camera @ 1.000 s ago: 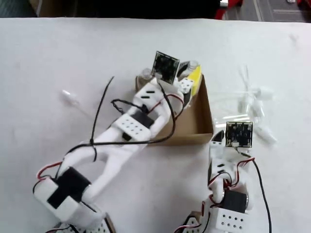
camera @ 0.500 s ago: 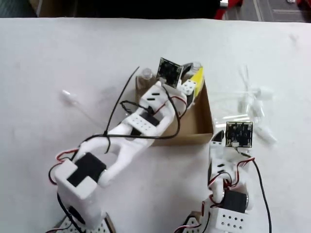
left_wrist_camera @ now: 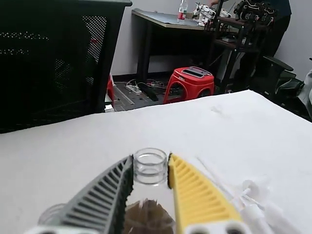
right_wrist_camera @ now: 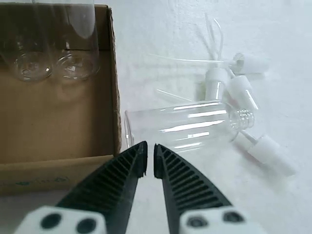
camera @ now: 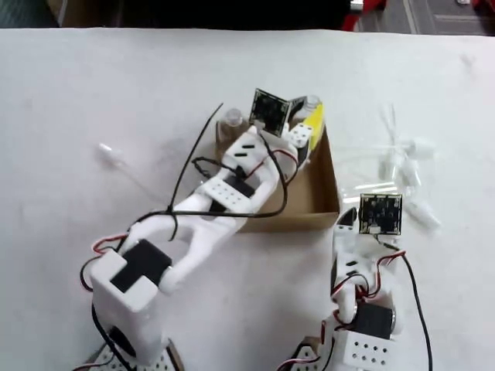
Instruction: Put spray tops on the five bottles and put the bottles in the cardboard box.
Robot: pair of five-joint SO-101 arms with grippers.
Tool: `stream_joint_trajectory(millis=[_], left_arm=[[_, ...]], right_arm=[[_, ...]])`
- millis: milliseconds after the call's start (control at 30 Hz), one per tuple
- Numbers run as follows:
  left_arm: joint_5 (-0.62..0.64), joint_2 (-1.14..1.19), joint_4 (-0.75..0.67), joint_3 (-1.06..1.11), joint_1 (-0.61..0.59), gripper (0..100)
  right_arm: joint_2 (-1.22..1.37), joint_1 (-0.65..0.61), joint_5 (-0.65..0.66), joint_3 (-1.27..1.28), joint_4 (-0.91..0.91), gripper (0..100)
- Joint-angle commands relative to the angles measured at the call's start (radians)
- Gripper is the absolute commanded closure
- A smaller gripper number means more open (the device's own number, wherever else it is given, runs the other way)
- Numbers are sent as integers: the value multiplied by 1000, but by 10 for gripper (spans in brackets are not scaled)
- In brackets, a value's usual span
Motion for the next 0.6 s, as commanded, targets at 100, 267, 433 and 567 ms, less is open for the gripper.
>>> stream_joint_trajectory(millis=[100,267,433,567], left_arm=[[12,-12,-26,-89,-15,976],[12,-4,-26,-87,-15,976],[-37,99,-32,-147,-13,976],[-57,166,-34,-192,-10,976]], right_arm=[[-4,-8,11,9,2,983],[-4,-8,11,9,2,983],[-4,-8,11,9,2,983],[-4,-8,11,9,2,983]])
